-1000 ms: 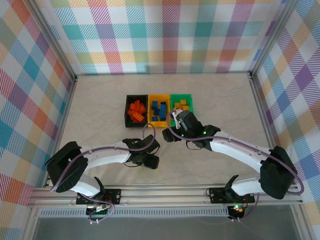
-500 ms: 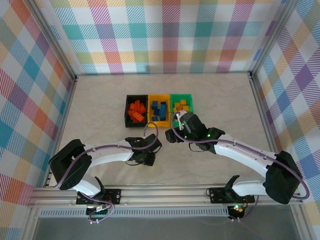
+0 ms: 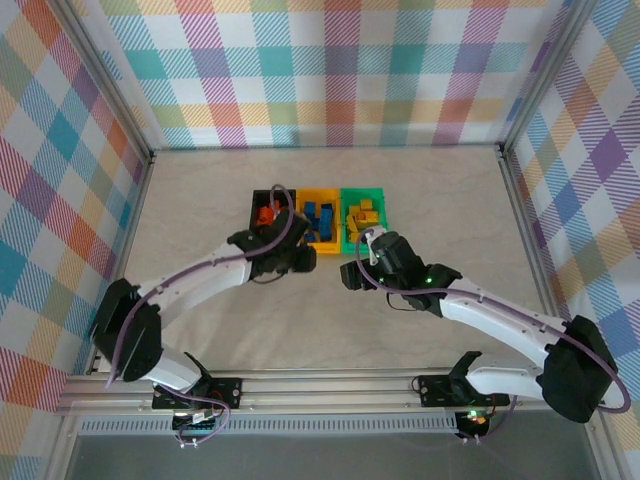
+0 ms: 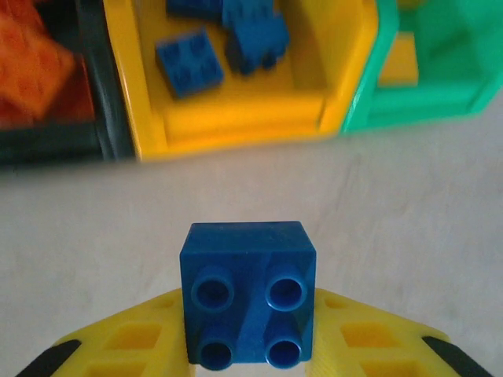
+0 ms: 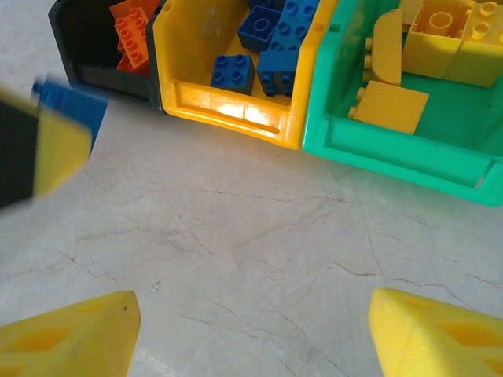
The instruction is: Sort the legos into containers by color
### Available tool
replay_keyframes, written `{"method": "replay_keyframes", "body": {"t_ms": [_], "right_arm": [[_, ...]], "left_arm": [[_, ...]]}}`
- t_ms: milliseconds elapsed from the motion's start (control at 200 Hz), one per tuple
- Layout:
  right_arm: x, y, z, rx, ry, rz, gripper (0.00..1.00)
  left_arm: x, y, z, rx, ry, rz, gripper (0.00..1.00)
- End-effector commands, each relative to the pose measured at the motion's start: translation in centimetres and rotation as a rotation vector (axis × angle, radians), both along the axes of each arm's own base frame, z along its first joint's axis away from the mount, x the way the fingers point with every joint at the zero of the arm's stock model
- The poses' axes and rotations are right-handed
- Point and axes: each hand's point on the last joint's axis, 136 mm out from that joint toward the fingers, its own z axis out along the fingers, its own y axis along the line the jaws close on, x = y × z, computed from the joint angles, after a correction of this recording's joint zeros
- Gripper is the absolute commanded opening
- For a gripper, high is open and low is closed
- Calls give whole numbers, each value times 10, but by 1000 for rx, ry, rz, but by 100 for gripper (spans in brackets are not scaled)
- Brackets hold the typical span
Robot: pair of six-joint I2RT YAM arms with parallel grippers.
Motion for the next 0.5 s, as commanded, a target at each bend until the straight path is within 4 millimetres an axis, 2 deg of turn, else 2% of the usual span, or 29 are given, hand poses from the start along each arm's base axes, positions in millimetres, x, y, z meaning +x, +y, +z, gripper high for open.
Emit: {"method": "replay_keyframes", "body": {"t_ms": [0, 165, 240, 370, 495], "right_arm": [[0, -7, 3, 21, -5, -35, 77], [-5, -16, 0, 20, 2, -53, 77], [-6, -19, 1, 21, 2, -60, 77], [-7, -22, 6, 27, -8, -66, 78], [-7, -24, 9, 30, -15, -71, 79]], "left_arm": [[42, -12, 11, -27, -38, 11, 33], [89, -20, 9, 14, -55, 37, 32], [105, -22, 1, 37, -45, 48, 32], [125, -24, -14, 83, -19, 66, 32], [132, -25, -25, 94, 5, 72, 36]]}}
